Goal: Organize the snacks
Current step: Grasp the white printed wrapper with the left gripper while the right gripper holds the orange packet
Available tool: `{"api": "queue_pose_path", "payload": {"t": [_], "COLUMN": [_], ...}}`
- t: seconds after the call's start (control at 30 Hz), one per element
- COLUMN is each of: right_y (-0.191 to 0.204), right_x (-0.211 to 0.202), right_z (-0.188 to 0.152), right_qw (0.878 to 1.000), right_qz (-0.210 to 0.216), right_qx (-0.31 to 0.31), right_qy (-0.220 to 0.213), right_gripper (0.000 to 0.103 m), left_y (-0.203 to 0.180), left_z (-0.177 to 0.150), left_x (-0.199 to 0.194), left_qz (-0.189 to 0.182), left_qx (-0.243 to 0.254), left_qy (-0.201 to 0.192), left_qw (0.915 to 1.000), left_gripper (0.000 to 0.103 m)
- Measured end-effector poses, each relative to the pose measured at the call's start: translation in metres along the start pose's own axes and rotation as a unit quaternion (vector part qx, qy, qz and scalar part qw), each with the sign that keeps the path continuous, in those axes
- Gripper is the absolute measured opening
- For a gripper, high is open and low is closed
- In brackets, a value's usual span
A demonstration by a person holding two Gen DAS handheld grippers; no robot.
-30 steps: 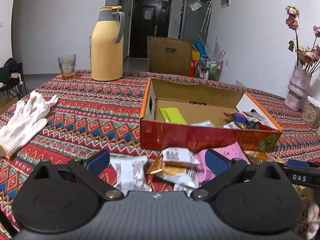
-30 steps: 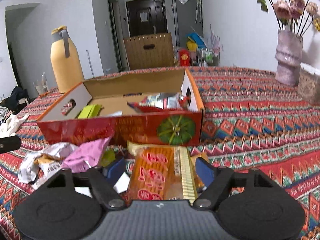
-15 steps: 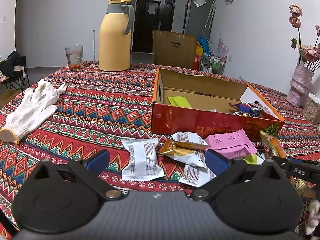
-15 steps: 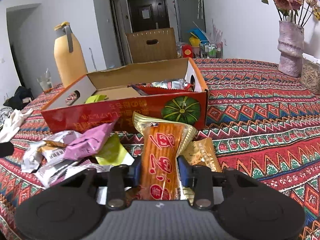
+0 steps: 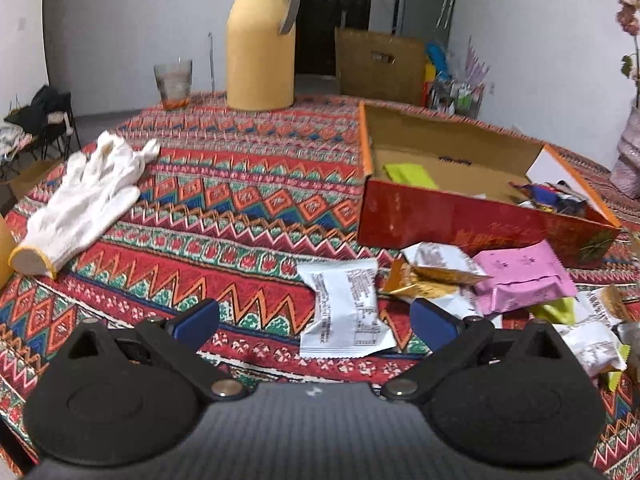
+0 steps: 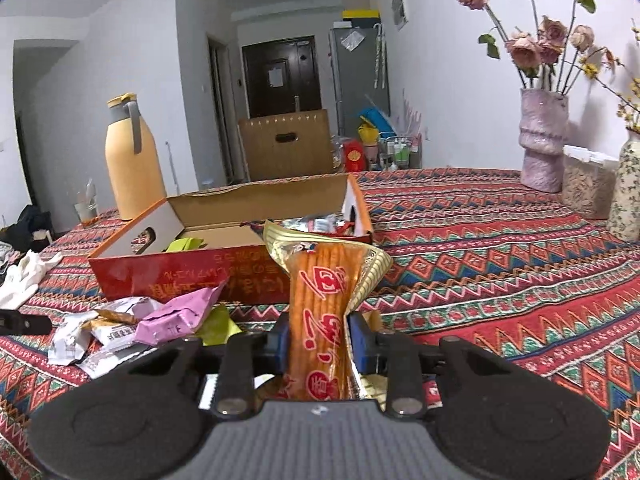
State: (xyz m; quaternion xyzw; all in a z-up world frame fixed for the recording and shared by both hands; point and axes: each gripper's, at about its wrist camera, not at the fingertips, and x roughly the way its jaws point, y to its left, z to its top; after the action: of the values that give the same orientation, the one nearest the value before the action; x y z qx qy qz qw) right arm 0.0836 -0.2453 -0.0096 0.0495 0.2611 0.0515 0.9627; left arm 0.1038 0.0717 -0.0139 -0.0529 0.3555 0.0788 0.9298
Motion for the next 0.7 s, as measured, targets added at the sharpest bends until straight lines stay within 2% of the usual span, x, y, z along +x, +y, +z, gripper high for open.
{"api": "queue_pose_path", "payload": {"t": [0.27,0.33,0.43,0.5,0.63,0.7], "right_y": [-0.006,-0.007,-0.007,-0.007,-0.007,-0.007], "right_x": [-0.002,-0.002,-0.003,-0.003,-0.002,-0.002], "right_z": [-0.003,-0.004,-0.005,-0.006,-0.006,-0.007], "right_qw": [1.000,1.000,1.000,1.000,1.000,1.000], "right_qz": [-0.008,-0.008,-0.008,-0.006,-0.004,-0.003], "right_qx": [0.009,0.011,0.012,0.013,0.013,0.013], "right_qy": [-0.001,-0.001,-0.001,0.000,0.000,0.000], "right_gripper": [0.029,0.029,0.029,0.029,0.029,0.029], "left_y": [-0.007,-0.010,-0.014,-0.016,-0.018,-0.019], "left_z": [0.007,0.008,0.009,0.009,0.007,0.007], "left_x": [0.030,0.036,0.044,0.048,0.052,0.050], "left_qz": [0.019,0.023,0.026,0.023,0.020,0.016], "left_qx": [0.004,0.007,0.009,0.009,0.012,0.014], "left_qy": [0.034,0.039,0.048,0.055,0.053,0.047], "left_qw": [0.9992,0.9989,0.9985,0.9982,0.9983,0.9987], "left_gripper": [0.103,0.098,0.089,0.078,0.069,0.051]}}
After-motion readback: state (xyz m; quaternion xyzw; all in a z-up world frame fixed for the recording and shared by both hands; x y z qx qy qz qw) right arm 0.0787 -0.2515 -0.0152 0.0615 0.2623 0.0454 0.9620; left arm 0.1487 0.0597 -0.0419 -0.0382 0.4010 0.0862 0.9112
